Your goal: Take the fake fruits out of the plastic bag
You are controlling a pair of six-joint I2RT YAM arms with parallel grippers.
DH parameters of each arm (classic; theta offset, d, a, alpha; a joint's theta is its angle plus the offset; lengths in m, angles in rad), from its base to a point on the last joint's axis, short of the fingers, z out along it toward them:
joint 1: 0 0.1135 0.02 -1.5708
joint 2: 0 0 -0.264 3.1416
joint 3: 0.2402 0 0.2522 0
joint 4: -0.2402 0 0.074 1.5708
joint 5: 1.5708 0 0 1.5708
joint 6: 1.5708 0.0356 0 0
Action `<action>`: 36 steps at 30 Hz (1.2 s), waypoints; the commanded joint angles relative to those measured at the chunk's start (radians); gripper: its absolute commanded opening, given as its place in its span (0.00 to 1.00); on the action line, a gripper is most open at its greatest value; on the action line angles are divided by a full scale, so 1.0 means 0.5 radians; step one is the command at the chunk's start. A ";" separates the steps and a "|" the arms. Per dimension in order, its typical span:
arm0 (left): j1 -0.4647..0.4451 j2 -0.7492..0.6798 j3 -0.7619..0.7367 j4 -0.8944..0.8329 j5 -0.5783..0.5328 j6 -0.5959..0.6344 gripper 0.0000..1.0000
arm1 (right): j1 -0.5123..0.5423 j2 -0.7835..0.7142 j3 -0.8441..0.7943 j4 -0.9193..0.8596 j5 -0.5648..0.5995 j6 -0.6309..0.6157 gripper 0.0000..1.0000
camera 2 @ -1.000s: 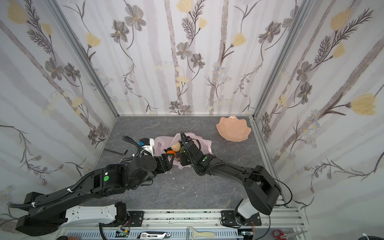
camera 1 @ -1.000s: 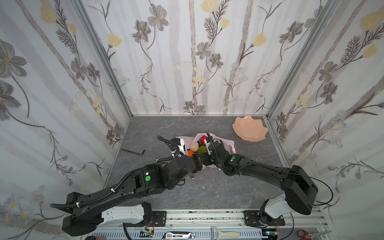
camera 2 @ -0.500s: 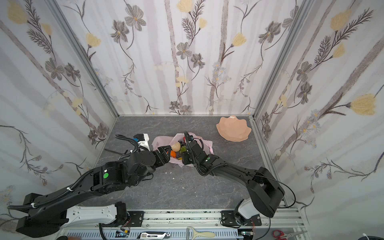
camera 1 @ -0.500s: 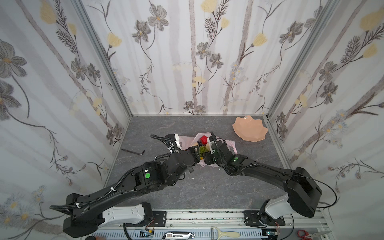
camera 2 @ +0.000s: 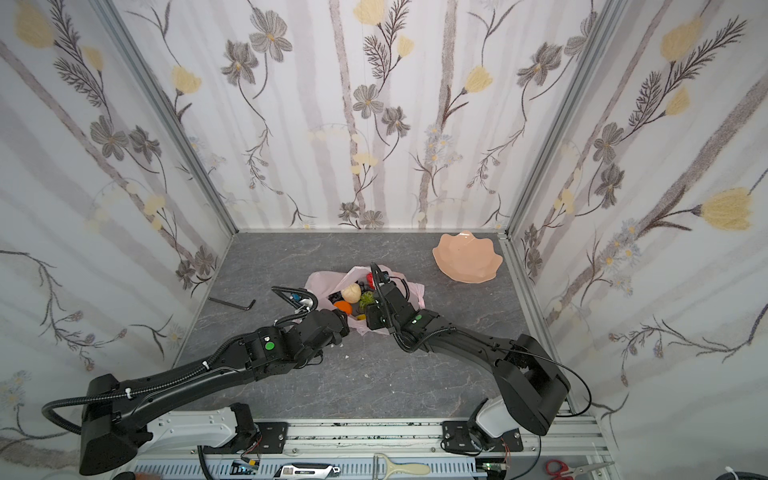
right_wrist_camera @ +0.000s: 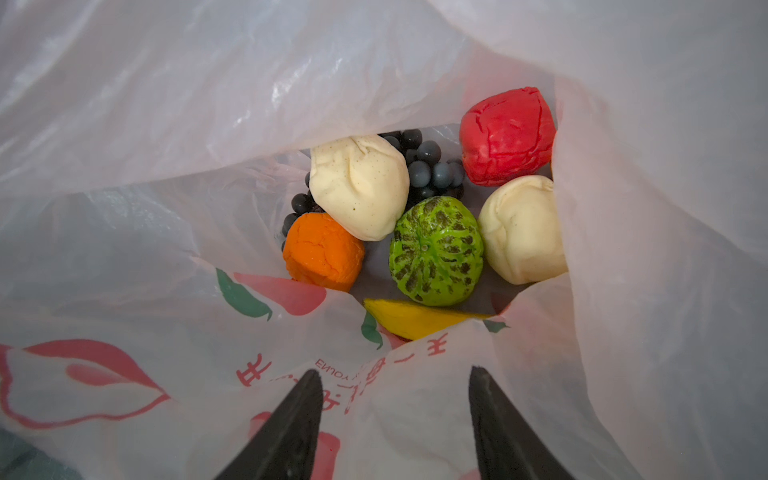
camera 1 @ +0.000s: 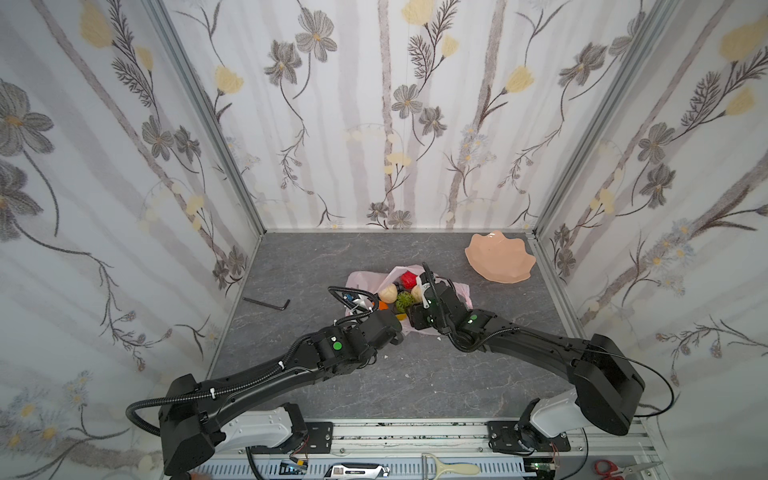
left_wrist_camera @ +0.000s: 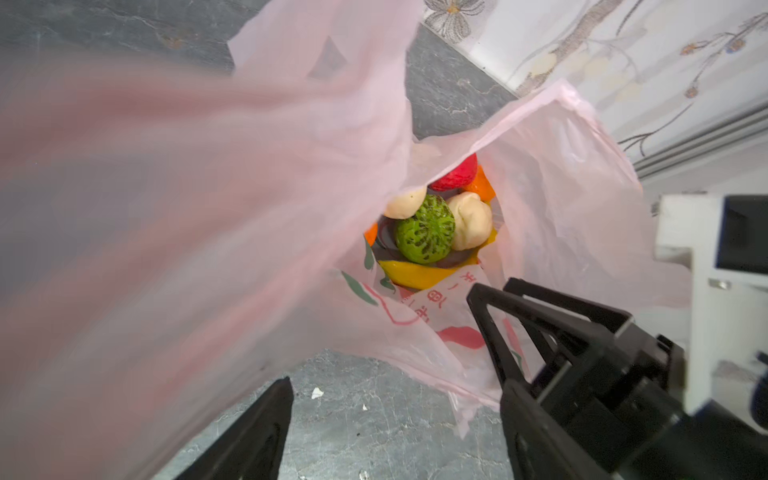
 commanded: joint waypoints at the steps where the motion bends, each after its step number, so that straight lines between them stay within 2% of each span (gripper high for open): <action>1: 0.116 0.036 -0.061 0.184 -0.020 -0.036 0.82 | 0.001 -0.023 -0.017 0.109 -0.017 0.024 0.58; 9: 0.425 0.244 -0.036 0.415 0.134 0.208 0.86 | 0.002 -0.039 -0.061 0.127 -0.032 0.015 0.60; 14: 0.581 0.355 -0.073 0.485 0.181 0.282 0.81 | -0.001 -0.070 -0.082 0.101 0.047 0.042 0.65; 19: 0.704 0.442 -0.123 0.587 0.265 0.391 0.64 | -0.162 -0.072 -0.076 0.033 0.110 0.061 0.72; 21: 0.744 0.451 -0.158 0.626 0.321 0.432 0.52 | -0.216 -0.130 -0.053 -0.033 0.179 0.060 0.75; 23: 0.761 0.443 -0.192 0.664 0.365 0.468 0.42 | -0.208 -0.169 -0.002 -0.146 0.344 0.036 0.80; 26: 0.755 0.436 -0.195 0.693 0.439 0.517 0.30 | -0.086 -0.174 0.175 -0.429 0.743 -0.037 0.91; 28: 0.725 0.413 -0.191 0.700 0.436 0.540 0.23 | -0.063 -0.140 0.265 -0.575 0.868 -0.026 0.95; 31: 0.672 0.379 -0.189 0.700 0.418 0.555 0.18 | -0.063 -0.100 0.306 -0.680 0.987 -0.004 0.99; 36: 0.596 0.334 -0.189 0.700 0.384 0.575 0.12 | -0.078 0.155 0.398 -0.756 1.062 -0.053 1.00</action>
